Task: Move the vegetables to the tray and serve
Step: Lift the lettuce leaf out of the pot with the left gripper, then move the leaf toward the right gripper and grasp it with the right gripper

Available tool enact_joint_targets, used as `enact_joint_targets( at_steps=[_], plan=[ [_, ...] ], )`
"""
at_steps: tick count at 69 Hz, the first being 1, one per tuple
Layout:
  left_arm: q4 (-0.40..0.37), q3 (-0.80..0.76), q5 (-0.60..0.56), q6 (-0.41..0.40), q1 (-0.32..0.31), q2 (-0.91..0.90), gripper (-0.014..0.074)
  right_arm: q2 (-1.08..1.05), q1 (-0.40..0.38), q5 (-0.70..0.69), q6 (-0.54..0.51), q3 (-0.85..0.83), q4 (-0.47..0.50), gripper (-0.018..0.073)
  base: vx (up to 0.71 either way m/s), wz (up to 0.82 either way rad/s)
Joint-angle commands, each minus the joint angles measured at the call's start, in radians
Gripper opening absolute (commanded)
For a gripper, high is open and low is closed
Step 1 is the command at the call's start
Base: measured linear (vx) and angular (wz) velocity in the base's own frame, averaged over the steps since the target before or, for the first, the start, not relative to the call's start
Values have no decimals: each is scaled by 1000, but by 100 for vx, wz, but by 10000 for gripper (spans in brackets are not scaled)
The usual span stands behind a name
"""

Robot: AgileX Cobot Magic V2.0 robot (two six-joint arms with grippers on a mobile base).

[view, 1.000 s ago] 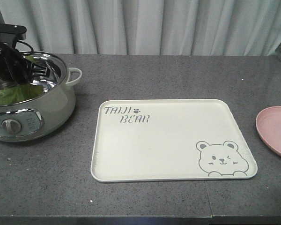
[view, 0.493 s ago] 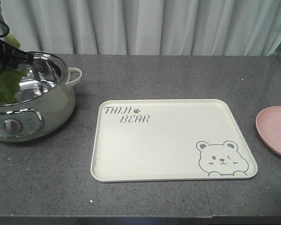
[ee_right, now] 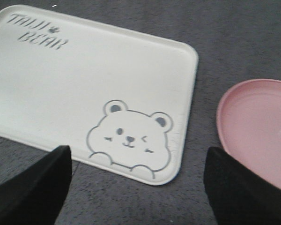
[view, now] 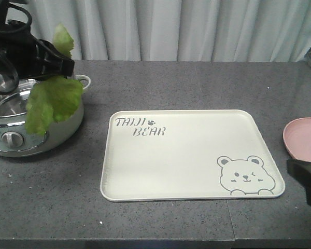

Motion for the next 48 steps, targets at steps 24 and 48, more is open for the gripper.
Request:
enact_joint_targets(
  at_steps=[24, 48],
  plan=[
    [-299, 90, -162, 211, -167, -26, 52, 222, 285, -100, -257, -46, 268, 509, 0, 0],
    [-735, 91, -113, 527, -188, 44, 52, 359, 290, 21, -599, -158, 808, 494, 0, 0]
  ],
)
